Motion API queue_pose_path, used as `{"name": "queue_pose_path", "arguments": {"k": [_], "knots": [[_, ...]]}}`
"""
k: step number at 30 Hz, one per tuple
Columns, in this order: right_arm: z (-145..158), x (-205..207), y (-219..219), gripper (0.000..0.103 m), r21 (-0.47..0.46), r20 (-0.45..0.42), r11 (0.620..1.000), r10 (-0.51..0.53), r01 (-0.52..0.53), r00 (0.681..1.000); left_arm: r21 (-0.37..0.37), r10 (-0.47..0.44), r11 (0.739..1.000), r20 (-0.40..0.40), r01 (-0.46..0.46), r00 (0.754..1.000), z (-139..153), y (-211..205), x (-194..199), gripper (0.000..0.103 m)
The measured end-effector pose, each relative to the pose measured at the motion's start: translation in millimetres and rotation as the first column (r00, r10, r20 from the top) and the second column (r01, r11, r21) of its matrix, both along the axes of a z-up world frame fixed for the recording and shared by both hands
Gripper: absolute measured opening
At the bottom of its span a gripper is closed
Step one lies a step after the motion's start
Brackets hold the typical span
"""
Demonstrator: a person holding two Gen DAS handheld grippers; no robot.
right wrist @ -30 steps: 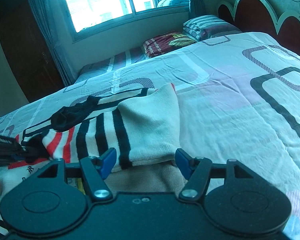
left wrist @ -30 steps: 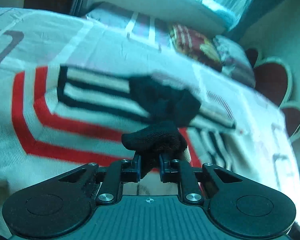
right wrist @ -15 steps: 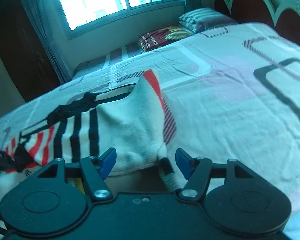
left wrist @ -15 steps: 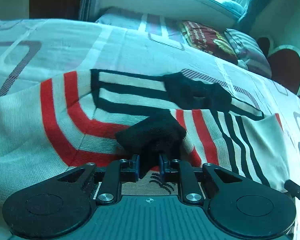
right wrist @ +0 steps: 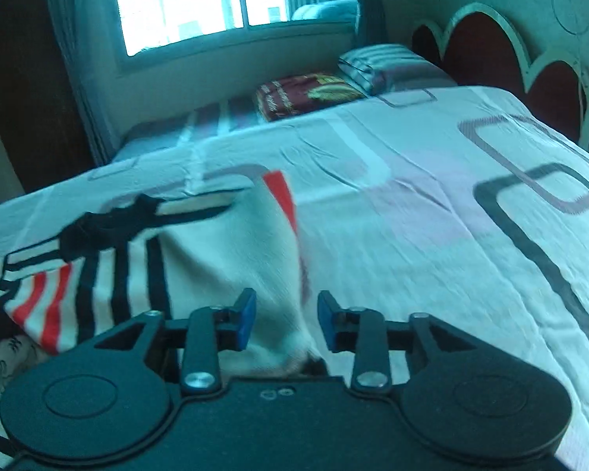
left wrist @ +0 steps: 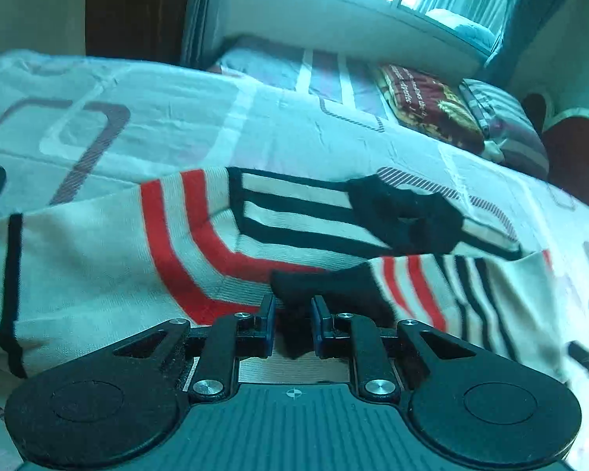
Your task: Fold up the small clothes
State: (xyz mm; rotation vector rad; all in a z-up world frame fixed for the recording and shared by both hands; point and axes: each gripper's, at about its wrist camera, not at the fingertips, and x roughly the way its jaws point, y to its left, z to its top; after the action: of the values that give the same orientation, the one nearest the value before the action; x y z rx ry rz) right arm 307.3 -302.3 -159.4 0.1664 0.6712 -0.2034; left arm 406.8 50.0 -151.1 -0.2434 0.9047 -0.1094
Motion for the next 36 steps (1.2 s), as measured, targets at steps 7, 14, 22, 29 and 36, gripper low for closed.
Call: {"name": "queue_pose_path", "arguments": {"k": [7,14,22,29,36], "knots": [[-20,32,9,0.043,0.021,-0.065,0.998,0.064,-0.063,0.996,-0.043,-0.130,0.991,-0.005,0.130,0.992,-11,-53,18,0.018],[-23,29,-4,0.033,0.040,-0.084,0.994,0.106,-0.103,0.991,-0.076,-0.109,0.992,-0.043,0.105,0.993,-37,-32,23,0.017],[-13,74,-14,0.047,-0.014,0.019,0.998,0.054,-0.054,0.998,-0.047,-0.068,0.997,-0.020,0.067,0.997,-34,-43,31,0.079],[-43,122,-52,0.043,0.040,-0.056,0.999,-0.010,0.012,0.998,0.116,-0.136,0.984,0.021,0.133,0.990,-42,-62,24,0.079],[-35,114,-50,0.047,-0.019,-0.068,0.998,-0.067,0.066,0.995,0.086,-0.100,0.991,0.010,0.099,0.995,-31,-49,19,0.079]]}}
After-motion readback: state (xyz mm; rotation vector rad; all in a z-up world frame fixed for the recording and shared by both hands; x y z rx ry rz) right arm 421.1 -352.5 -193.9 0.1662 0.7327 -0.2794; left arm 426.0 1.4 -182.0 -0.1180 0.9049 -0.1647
